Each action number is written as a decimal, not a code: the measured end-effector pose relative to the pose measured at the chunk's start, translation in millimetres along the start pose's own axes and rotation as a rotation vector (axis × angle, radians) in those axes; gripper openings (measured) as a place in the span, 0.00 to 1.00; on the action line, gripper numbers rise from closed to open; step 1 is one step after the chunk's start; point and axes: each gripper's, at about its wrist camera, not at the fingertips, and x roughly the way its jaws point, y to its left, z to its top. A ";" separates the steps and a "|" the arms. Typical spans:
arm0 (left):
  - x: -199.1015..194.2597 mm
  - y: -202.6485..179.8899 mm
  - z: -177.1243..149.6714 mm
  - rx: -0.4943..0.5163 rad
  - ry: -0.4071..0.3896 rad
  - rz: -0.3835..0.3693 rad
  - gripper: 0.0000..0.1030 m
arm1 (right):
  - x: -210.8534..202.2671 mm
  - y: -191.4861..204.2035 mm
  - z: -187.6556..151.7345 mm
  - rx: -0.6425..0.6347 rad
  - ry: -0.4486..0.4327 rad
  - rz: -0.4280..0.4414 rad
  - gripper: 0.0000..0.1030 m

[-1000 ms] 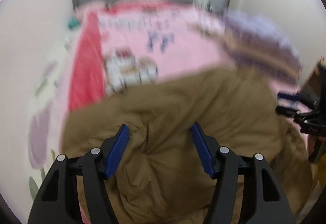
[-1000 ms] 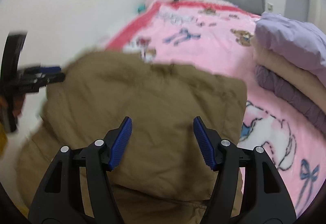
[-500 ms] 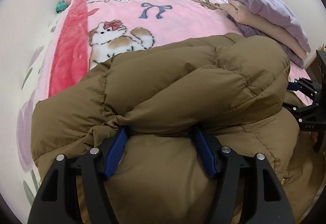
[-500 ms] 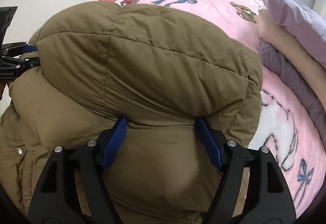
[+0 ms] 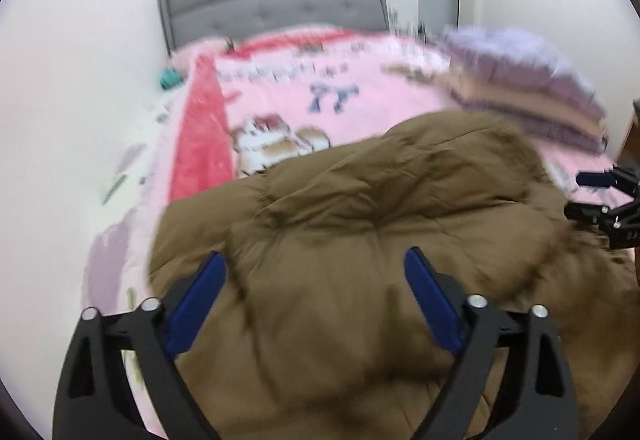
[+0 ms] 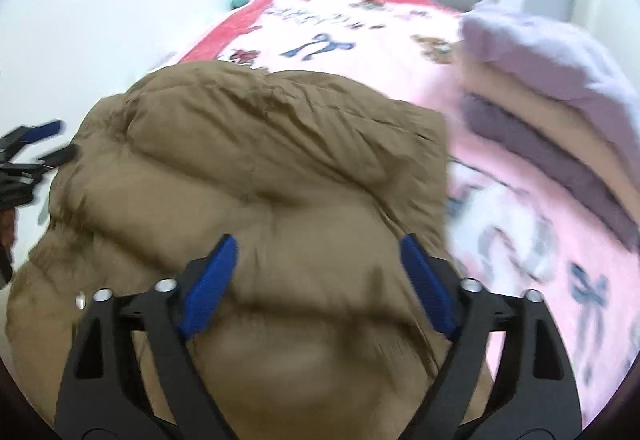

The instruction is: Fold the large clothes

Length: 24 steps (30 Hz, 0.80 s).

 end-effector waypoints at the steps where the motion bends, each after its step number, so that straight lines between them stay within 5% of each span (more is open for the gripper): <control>1: -15.5 3.9 -8.9 -0.007 0.001 0.014 0.88 | -12.0 -0.7 -8.4 0.001 0.003 -0.020 0.80; 7: -99.9 19.5 -101.9 -0.100 0.124 0.079 0.89 | -101.6 -21.5 -97.6 0.169 0.093 -0.202 0.86; 12: -141.7 25.5 -184.3 -0.188 0.285 0.162 0.89 | -138.7 -50.7 -167.8 0.420 0.170 -0.312 0.86; 16: -167.4 24.3 -238.2 -0.303 0.362 0.146 0.89 | -145.1 -71.4 -223.6 0.525 0.218 -0.355 0.86; 24: -172.5 12.2 -285.3 -0.434 0.334 0.175 0.89 | -125.9 -104.7 -263.6 0.617 0.185 -0.247 0.86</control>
